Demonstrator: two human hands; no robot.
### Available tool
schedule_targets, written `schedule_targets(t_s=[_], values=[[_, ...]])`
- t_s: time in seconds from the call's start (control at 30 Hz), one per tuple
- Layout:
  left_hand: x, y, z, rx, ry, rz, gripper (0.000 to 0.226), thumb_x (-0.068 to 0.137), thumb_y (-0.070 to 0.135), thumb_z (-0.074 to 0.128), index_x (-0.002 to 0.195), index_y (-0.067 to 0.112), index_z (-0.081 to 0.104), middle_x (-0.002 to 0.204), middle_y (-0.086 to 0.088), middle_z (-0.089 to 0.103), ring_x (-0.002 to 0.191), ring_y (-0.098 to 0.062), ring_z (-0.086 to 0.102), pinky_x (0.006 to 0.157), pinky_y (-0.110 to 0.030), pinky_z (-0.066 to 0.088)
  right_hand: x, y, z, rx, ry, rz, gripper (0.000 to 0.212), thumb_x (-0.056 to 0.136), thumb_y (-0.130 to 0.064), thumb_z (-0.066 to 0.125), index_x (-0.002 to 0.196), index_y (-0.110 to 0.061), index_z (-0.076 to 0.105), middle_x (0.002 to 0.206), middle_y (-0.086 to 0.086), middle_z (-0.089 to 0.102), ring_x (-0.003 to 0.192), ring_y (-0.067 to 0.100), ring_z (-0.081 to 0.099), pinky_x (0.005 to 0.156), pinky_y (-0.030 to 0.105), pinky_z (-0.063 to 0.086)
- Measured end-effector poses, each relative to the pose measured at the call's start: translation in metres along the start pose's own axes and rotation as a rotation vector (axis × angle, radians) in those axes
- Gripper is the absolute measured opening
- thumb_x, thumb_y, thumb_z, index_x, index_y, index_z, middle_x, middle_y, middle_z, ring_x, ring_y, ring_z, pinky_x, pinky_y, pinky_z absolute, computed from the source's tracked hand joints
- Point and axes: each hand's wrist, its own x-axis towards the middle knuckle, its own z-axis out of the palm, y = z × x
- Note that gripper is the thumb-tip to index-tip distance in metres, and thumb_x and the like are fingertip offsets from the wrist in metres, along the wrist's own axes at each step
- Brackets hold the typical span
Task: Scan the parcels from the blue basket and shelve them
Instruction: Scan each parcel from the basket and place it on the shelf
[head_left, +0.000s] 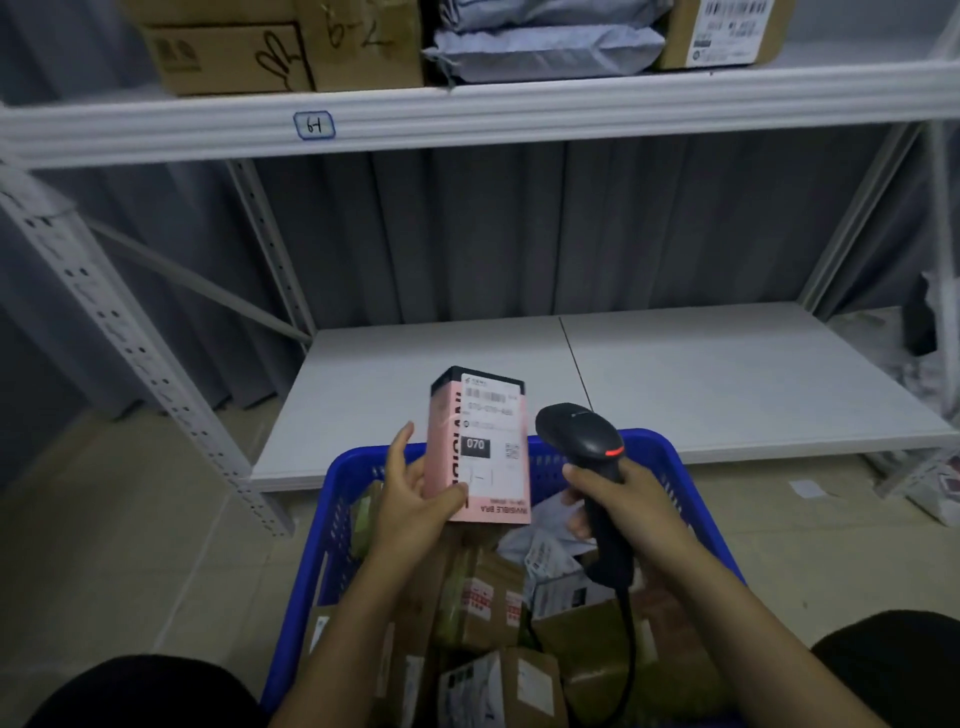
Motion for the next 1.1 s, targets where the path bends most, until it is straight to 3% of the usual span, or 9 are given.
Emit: schedule_targets(t_s=[0.07,0.17,0.33,0.53,0.77,0.87,0.97,1.1], values=[[0.004,-0.004,-0.012,0.022,0.084,-0.019,0.103,0.076,0.001,0.074,0.150,0.039,0.013,0.136,-0.004,0.053,0.106,-0.019,0.063,0.075,-0.044,0.060,-0.001,-0.011,-0.003,-0.088,-0.037,-0.014,0.022,0.092,-0.023,0.063,0.089,-0.001,0.062,0.068,0.011,0.068,0.051,0.020,0.062,0.054,0.029,0.054],[0.006,-0.009,-0.025,0.015,0.180,-0.027,0.098,0.077,-0.003,0.072,0.150,0.034,0.018,0.143,-0.002,0.046,0.115,-0.022,0.057,0.063,-0.028,0.058,-0.004,-0.027,-0.007,-0.172,-0.121,-0.015,0.028,0.093,-0.025,0.061,0.083,0.002,0.062,0.057,0.010,0.064,0.047,0.020,0.058,0.050,0.026,0.050],[0.006,-0.022,-0.039,0.073,0.249,-0.024,0.092,0.077,-0.002,0.074,0.147,0.035,0.026,0.147,-0.003,0.042,0.127,-0.026,0.049,0.057,-0.022,0.054,-0.007,-0.045,-0.001,-0.200,-0.194,-0.020,0.030,0.093,-0.022,0.060,0.079,0.004,0.062,0.050,0.006,0.061,0.040,0.019,0.053,0.046,0.025,0.046],[0.004,-0.028,-0.044,0.065,0.269,-0.033,0.092,0.077,-0.003,0.074,0.147,0.033,0.026,0.146,-0.004,0.042,0.126,-0.027,0.050,0.054,-0.020,0.052,-0.008,-0.050,0.009,-0.209,-0.244,-0.025,0.023,0.093,-0.022,0.060,0.088,0.000,0.061,0.074,0.018,0.070,0.046,0.021,0.056,0.046,0.028,0.048],[-0.002,-0.020,-0.048,0.006,0.230,0.008,0.089,0.078,-0.001,0.073,0.146,0.034,0.028,0.143,-0.003,0.046,0.116,-0.020,0.056,0.059,-0.023,0.055,-0.010,-0.055,0.015,-0.245,-0.243,-0.074,0.025,0.093,-0.024,0.060,0.088,0.001,0.061,0.074,0.015,0.070,0.047,0.021,0.057,0.048,0.028,0.049],[-0.002,-0.001,-0.047,-0.059,0.233,0.045,0.075,0.083,0.002,0.070,0.144,0.030,0.036,0.137,-0.003,0.052,0.097,-0.013,0.063,0.057,-0.022,0.056,-0.006,-0.061,0.023,-0.241,-0.198,-0.110,0.023,0.093,-0.024,0.061,0.089,-0.001,0.061,0.072,0.012,0.071,0.047,0.020,0.058,0.049,0.028,0.051],[0.002,0.031,-0.050,-0.099,0.242,0.118,0.052,0.090,0.010,0.063,0.134,0.032,0.044,0.132,0.003,0.054,0.092,-0.012,0.065,0.055,-0.020,0.055,0.002,-0.075,0.036,-0.257,-0.126,-0.165,0.020,0.092,-0.024,0.064,0.092,-0.004,0.063,0.068,0.009,0.072,0.050,0.020,0.062,0.052,0.027,0.053],[0.008,0.087,-0.059,-0.232,0.184,0.158,0.040,0.095,0.021,0.056,0.131,0.034,0.046,0.123,-0.002,0.065,0.099,-0.019,0.068,0.075,-0.037,0.059,0.012,-0.103,0.058,-0.119,-0.086,-0.252,0.011,0.089,-0.018,0.067,0.097,-0.011,0.064,0.084,0.011,0.073,0.067,0.025,0.071,0.061,0.034,0.058]])
